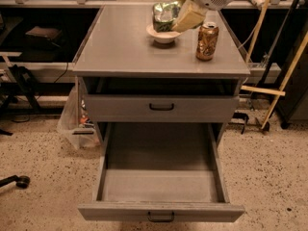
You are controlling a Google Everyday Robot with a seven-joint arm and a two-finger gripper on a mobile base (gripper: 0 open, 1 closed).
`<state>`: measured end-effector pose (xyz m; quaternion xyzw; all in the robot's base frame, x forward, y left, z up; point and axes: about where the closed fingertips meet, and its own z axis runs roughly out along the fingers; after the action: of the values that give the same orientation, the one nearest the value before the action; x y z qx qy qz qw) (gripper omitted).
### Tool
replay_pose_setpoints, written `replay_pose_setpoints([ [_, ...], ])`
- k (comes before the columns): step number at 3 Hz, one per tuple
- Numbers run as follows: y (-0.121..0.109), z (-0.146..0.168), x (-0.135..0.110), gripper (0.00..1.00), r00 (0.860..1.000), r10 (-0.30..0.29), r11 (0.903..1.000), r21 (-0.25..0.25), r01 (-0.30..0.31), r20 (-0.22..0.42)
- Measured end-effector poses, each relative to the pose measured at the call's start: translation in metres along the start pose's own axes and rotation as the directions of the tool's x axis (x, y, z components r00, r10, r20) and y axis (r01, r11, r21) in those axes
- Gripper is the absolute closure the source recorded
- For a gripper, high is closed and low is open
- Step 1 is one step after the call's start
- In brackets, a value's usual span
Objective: Pick green can from middle drawer and place on counter
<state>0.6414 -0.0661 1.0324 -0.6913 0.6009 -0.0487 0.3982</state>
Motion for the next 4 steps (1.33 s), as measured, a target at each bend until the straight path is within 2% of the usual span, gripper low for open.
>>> replay_pose_setpoints([
  [1, -0.028, 0.082, 0.056, 1.0, 0.997, -0.04, 0.9963, -0.079, 0.035, -0.069],
  [2, -0.022, 0.164, 0.093, 1.0, 0.982, -0.119, 0.9666, -0.243, 0.081, -0.147],
  [3, -0.019, 0.196, 0.133, 1.0, 0.97, -0.131, 0.9488, -0.31, 0.062, -0.206],
  [4, -0.034, 0.192, 0.136, 0.81, 0.97, -0.123, 0.9608, -0.27, 0.063, -0.212],
])
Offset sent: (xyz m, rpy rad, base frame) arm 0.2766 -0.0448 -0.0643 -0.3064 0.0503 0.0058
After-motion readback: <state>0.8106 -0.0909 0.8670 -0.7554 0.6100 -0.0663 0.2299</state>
